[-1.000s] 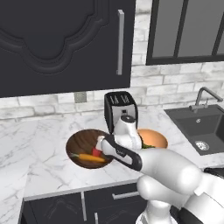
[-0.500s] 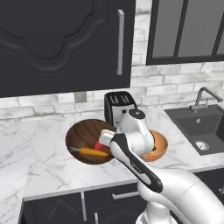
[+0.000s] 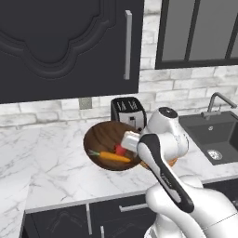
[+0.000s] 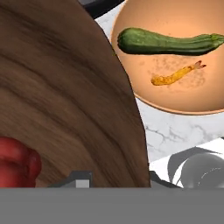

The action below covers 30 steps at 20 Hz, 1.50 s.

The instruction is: Place the bowl containing the bell pepper and carrot in the microwave. Close the microwave door and press the start button to microwave the meal.

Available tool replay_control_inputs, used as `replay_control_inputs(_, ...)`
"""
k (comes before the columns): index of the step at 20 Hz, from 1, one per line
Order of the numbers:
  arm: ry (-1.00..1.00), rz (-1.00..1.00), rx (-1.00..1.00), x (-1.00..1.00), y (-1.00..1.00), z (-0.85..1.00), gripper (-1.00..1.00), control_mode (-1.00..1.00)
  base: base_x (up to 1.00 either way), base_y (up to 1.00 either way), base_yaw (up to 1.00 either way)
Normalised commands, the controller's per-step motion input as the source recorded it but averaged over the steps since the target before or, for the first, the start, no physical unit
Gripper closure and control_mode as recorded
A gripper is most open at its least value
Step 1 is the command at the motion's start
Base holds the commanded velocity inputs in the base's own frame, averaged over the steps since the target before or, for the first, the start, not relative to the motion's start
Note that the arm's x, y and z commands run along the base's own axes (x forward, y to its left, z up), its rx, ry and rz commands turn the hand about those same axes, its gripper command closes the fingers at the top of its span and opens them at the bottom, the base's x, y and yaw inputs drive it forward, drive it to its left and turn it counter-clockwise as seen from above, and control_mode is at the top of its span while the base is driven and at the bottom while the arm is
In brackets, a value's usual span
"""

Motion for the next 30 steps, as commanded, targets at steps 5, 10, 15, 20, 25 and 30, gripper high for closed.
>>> replay_control_inputs(5, 0.07, -0.01, 0.0, -0.16, -0.63, 0.41, 1.0, -1.0, 0.0, 0.0, 0.0)
replay_control_inputs(10, 0.04, 0.0, 0.0, -0.19, -0.57, 0.51, 1.0, -1.0, 0.0, 0.0, 0.0)
replay_control_inputs(15, 0.0, 0.0, 0.0, -0.22, -0.38, 0.39, 1.0, -1.0, 0.0, 0.0, 0.0)
replay_control_inputs(20, 0.0, 0.0, 0.0, -0.11, -0.04, 0.03, 1.0, -1.0, 0.0, 0.0, 0.0)
replay_control_inputs(25, 0.0, 0.0, 0.0, -0.01, 0.0, 0.0, 1.0, -1.0, 0.0, 0.0, 0.0)
replay_control_inputs(30, 0.0, 0.0, 0.0, 0.0, 0.0, 0.0, 1.0, -1.0, 0.0, 0.0, 0.0)
